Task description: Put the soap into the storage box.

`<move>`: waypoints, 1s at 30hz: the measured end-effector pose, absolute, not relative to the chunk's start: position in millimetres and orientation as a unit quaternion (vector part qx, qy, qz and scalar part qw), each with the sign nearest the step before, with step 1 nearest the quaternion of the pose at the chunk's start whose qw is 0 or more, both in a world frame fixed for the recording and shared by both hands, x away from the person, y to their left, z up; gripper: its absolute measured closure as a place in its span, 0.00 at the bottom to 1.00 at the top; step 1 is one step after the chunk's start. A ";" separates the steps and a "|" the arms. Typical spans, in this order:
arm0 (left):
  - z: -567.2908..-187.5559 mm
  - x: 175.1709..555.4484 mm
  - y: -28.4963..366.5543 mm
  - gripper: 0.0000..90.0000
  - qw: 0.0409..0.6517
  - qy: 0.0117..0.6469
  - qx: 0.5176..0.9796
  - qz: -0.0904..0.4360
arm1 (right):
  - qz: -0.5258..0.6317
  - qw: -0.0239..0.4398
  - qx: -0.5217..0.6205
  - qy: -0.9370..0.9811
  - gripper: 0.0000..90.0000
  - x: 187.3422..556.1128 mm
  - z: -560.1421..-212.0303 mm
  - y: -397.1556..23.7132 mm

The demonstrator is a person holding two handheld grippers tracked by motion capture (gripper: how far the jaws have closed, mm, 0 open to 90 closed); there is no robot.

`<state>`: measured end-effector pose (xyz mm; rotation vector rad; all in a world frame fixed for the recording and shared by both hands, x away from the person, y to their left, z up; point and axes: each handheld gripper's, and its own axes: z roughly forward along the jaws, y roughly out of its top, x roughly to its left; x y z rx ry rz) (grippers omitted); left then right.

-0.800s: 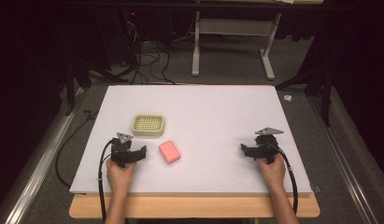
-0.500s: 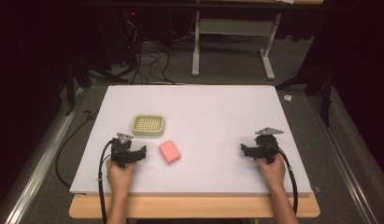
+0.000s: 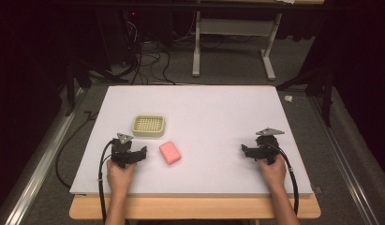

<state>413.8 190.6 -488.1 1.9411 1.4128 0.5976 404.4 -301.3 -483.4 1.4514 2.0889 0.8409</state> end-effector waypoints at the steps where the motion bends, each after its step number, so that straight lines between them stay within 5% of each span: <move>1: -488.2 413.9 190.5 0.24 0.329 0.540 0.740 0.228 | 0.306 0.229 0.528 0.758 0.17 404.4 -483.4 -301.2; 30: -471.9 403.2 185.0 0.17 0.341 0.531 0.750 0.199 | 0.305 0.230 0.526 0.760 0.17 404.4 -483.4 -301.3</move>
